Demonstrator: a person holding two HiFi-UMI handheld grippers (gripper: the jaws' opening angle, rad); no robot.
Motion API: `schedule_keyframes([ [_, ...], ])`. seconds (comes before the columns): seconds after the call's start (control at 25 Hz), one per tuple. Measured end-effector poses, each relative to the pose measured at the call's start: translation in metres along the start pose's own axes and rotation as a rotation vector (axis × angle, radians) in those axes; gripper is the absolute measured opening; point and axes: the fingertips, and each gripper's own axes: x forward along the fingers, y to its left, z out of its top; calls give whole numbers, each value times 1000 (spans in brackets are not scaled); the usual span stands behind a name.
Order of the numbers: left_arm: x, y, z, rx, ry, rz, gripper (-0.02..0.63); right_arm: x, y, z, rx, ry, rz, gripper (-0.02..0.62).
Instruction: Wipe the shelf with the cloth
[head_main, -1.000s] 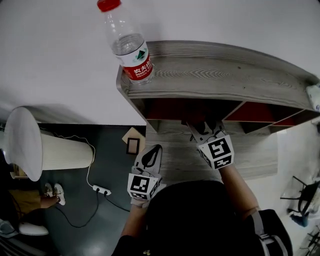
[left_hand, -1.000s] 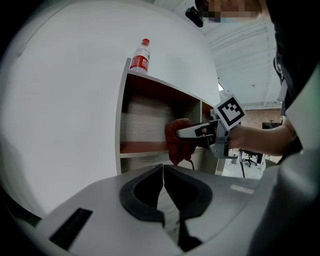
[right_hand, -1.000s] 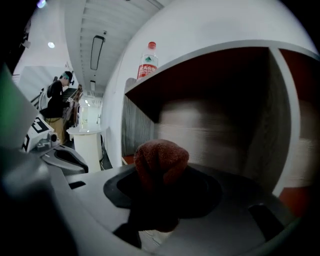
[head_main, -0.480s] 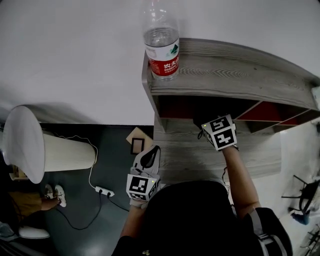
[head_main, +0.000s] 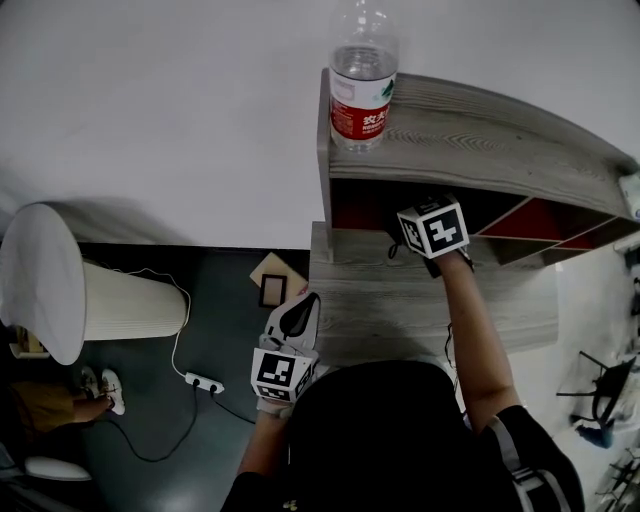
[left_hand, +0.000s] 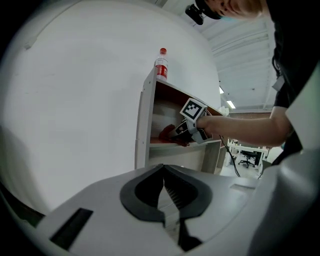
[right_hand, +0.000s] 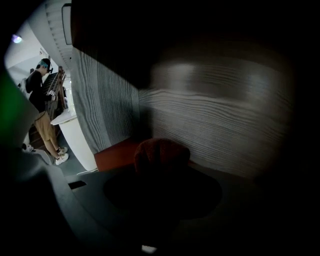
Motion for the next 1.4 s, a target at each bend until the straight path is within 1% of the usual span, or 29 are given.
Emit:
schedule_keyframes([
  [0.28,-12,4,-6,-11,-3,9,9,22,20,22,-29,0,5,160],
  [0.56,-18,-1,-9,-14,-4,16,9,30,40,31,-62,-7,11,156],
  [0.8,-18,-8,-12,-13,-8,14,9,30,62,33,-115,-21,16,152],
  [0.92,-18,-13,-14,-26,-4,9,9,28,76,30,-136,-24,45,150],
  [1.08,-15,-18,-15,-26,-1,1,9,20,96,32,-161,-41,77,150],
  [1.4,-14,-23,-16,-20,14,-11,9,6,108,20,-144,-49,103,150],
])
